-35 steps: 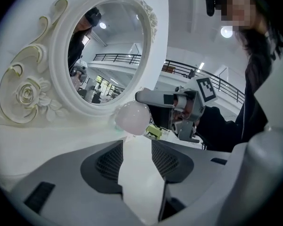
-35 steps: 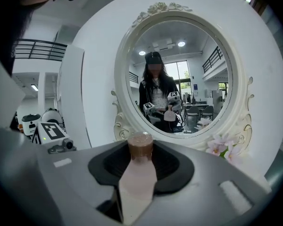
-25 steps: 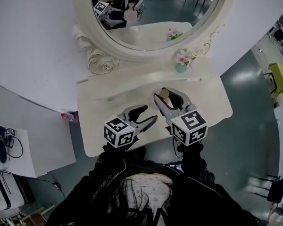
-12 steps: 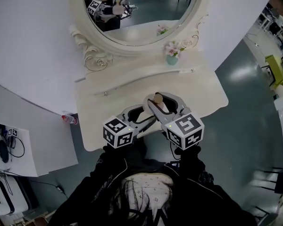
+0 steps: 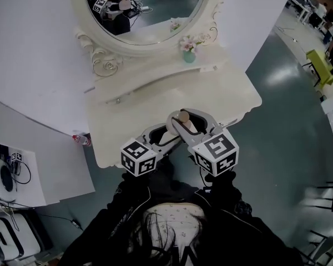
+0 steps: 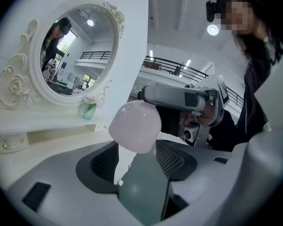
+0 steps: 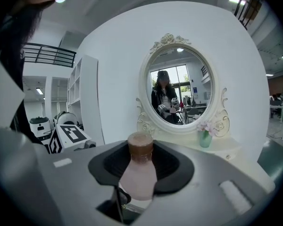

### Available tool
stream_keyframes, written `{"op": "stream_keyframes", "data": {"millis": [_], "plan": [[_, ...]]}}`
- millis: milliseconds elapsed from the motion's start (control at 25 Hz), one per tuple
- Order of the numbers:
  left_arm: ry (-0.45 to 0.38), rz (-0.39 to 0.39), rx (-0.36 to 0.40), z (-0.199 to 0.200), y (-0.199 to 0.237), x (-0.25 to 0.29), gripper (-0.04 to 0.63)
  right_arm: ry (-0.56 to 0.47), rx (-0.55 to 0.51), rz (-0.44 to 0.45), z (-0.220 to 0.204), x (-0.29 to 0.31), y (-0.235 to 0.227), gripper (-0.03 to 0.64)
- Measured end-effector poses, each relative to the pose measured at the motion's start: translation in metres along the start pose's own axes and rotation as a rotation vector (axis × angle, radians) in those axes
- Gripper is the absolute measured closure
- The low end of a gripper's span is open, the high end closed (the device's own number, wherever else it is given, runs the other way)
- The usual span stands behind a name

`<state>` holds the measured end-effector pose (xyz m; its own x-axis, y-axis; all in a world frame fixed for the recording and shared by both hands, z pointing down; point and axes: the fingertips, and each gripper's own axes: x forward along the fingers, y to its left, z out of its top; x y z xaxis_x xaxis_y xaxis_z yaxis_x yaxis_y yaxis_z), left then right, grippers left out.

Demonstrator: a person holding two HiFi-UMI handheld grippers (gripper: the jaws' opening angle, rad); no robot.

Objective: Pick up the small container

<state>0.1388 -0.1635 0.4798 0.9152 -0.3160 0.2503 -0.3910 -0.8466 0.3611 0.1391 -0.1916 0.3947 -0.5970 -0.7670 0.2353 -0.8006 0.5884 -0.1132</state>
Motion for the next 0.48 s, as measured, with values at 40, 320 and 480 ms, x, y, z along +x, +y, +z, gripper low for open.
{"op": "stream_keyframes", "data": {"millis": [40, 320, 480], "plan": [[0.003, 0.001, -0.002, -0.004, -0.005, -0.001, 0.365, 0.000, 0.002, -0.001, -0.003, -0.005, 0.003, 0.471], [0.022, 0.013, 0.000, -0.025, -0.036, -0.017, 0.365, -0.008, 0.025, 0.004, -0.017, -0.033, 0.028, 0.471], [0.016, 0.028, -0.016, -0.035, -0.049, -0.030, 0.365, -0.007, 0.023, 0.016, -0.022, -0.042, 0.046, 0.471]]}}
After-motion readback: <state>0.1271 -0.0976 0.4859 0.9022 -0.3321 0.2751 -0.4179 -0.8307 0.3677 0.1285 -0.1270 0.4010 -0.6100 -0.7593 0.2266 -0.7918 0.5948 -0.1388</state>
